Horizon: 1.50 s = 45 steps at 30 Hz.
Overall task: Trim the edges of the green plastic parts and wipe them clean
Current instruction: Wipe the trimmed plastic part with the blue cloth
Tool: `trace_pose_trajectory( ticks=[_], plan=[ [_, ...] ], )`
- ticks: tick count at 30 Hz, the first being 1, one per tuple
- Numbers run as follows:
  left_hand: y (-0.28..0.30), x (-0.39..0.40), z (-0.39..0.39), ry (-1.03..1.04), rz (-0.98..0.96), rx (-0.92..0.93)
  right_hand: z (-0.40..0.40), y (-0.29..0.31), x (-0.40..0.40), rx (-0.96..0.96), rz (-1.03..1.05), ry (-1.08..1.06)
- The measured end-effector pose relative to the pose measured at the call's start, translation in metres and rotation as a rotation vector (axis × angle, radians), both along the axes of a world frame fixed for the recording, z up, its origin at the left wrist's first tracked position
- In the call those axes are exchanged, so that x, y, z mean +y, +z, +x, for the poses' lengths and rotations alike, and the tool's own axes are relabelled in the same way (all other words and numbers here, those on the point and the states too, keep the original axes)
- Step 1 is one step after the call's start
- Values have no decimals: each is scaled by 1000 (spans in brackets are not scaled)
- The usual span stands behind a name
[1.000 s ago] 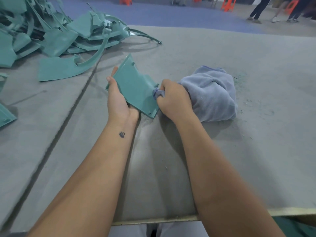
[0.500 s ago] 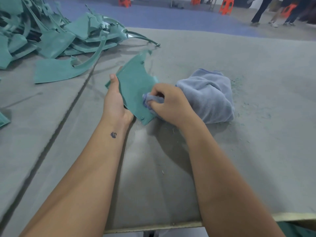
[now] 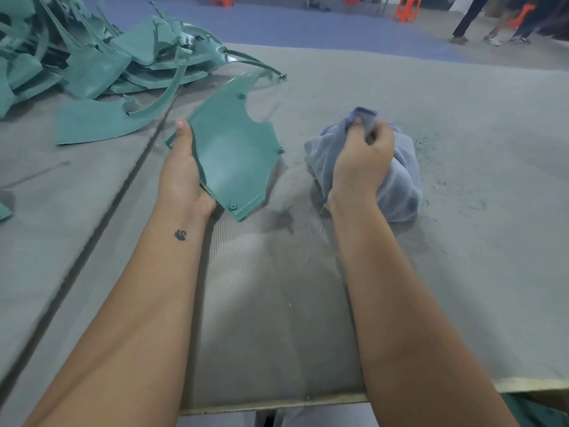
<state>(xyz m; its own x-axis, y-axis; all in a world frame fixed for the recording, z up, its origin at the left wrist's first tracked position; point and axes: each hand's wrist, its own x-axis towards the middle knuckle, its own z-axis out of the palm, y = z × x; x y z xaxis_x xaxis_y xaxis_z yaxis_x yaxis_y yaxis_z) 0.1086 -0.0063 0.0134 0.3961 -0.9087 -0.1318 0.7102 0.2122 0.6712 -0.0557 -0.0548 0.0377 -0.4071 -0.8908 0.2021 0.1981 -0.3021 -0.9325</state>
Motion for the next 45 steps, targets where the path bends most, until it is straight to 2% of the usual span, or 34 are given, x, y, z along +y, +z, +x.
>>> trace_pose_trajectory(
  ticks=[2, 4, 6, 10, 14, 16, 18, 20, 23, 26, 29, 31, 33, 34, 36, 38, 39, 41, 43, 45],
  plan=[
    [2, 3, -4, -18, 42, -66, 6, -4, 0, 205, -68, 130],
    [3, 5, -7, 2, 87, -121, 14, -10, 4, 424, -118, 348],
    [2, 5, -6, 12, 102, -142, 16, -15, 5, 541, -167, 471],
    [2, 7, -5, -31, 113, -158, 12, -16, 3, 533, -151, 532],
    [7, 11, -5, -85, 92, -157, 7, -21, -4, 462, -23, 377],
    [13, 12, -6, -28, 0, -167, 8, -20, -5, 428, 9, 365],
    [18, 13, -9, 146, -80, -224, 10, -20, -4, 380, 12, 391],
    [23, 14, -10, 349, -111, -345, 10, -20, -4, 381, 25, 405],
    [24, 16, -12, 450, -222, -734, 7, -14, -3, 258, 57, 436],
    [17, 13, -17, 282, -267, -1142, 2, -6, -9, -54, 134, 556],
    [5, 10, -22, 73, -276, -1575, -1, -7, -13, -106, 203, 537],
    [2, 9, -19, 15, -305, -1703, -2, -9, -14, -78, 212, 474],
    [2, 7, -14, 31, -306, -1735, -2, -10, -14, -30, 208, 450],
    [0, 5, -13, 68, -261, -1732, -2, -9, -14, 2, 208, 436],
    [-5, 0, -13, 177, -15, -1603, 0, -7, -10, 44, 200, 386],
    [-6, 0, -15, 259, 240, -1272, 2, -5, -3, -2, 193, 345],
    [-4, 3, -18, 289, 297, -1096, 3, -3, -1, -48, 192, 335],
    [4, 6, -23, 324, 251, -680, 2, 3, 3, -149, 197, 323],
    [14, 9, -37, 247, 102, -270, 0, 12, 9, -235, 189, 330],
    [24, 10, -57, 144, 1, -104, -5, 21, 17, -304, 168, 335]
  ],
)
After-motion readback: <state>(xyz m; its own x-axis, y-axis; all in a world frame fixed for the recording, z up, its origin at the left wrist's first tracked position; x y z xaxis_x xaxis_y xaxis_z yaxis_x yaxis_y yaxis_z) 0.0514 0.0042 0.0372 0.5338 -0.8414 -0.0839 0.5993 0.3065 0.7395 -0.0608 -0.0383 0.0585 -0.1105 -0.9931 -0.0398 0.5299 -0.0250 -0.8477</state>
